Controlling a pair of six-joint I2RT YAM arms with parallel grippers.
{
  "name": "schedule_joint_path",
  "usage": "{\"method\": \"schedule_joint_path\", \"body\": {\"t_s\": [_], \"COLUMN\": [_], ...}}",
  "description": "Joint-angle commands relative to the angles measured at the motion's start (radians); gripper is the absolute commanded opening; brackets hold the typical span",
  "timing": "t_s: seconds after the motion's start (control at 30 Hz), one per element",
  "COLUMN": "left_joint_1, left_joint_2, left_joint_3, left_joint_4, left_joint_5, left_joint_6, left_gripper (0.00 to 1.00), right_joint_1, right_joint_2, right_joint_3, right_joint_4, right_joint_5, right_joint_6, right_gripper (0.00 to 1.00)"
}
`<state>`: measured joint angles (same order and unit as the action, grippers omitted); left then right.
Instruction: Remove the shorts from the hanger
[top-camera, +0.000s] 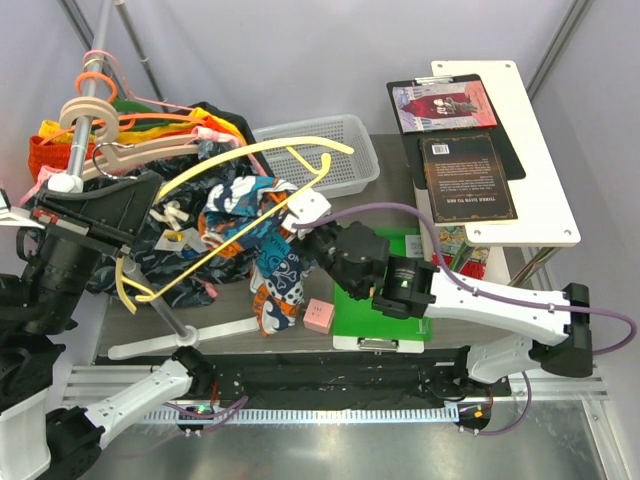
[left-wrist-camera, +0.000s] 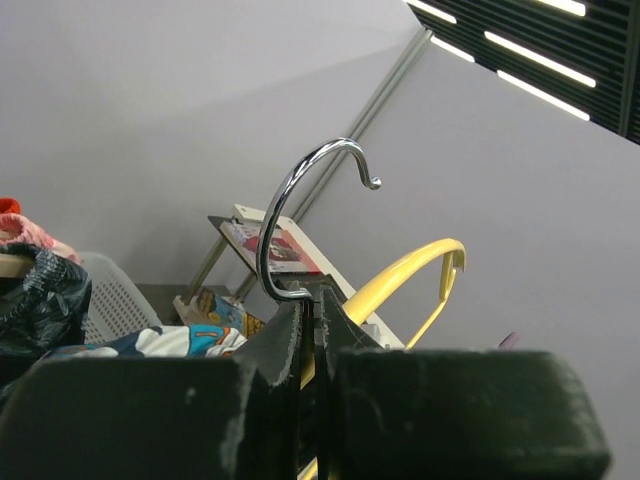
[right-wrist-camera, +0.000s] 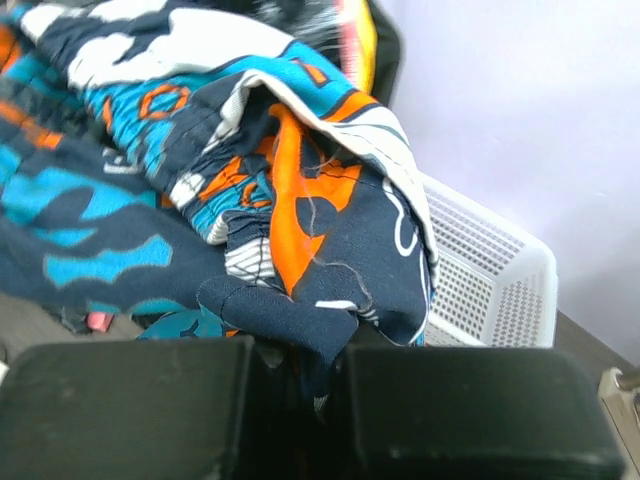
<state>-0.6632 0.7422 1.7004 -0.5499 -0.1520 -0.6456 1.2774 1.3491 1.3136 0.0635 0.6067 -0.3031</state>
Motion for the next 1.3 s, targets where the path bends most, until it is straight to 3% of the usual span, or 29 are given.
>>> {"method": "schedule_joint_path", "body": {"t_s": [0.0,0.33,0.67,1.0,1.27], "left_joint_1": [0.004,0.004,0.004,0.004,0.004], "left_joint_2": [-0.007,-0.023,-0.014,0.0,0.013], "left_joint_3": [0.025,0.016,-0.007,0.008,0.013], "left_joint_4": [0.097,0.119,0.134,0.142,0.133], "left_joint_5": [0.014,-0.001,0.034,0.063,0.065], "left_joint_6": [0.02,0.054,0.029,0.02,0.023], "left_gripper": [0.01,0.0,0.01,0.0,0.01], "right_joint_1": [-0.049,-0.246,-0.371,-0.463,-0.5], "right_joint_2": [-0.087,-0.004,0.189,0.475,0.663], "right_joint_3": [0.015,0.264,0.435,0.579,0.705], "right_joint_4": [0.104,0.058,0.222,0.545,0.572], "right_joint_5": [0.042,-0.022,-0.062,0.159,0.217], "right_joint_6": [0.064,0.119,0.045,0.006,0.045], "right_gripper": [0.01,0.01,0.01,0.01,0.01]}}
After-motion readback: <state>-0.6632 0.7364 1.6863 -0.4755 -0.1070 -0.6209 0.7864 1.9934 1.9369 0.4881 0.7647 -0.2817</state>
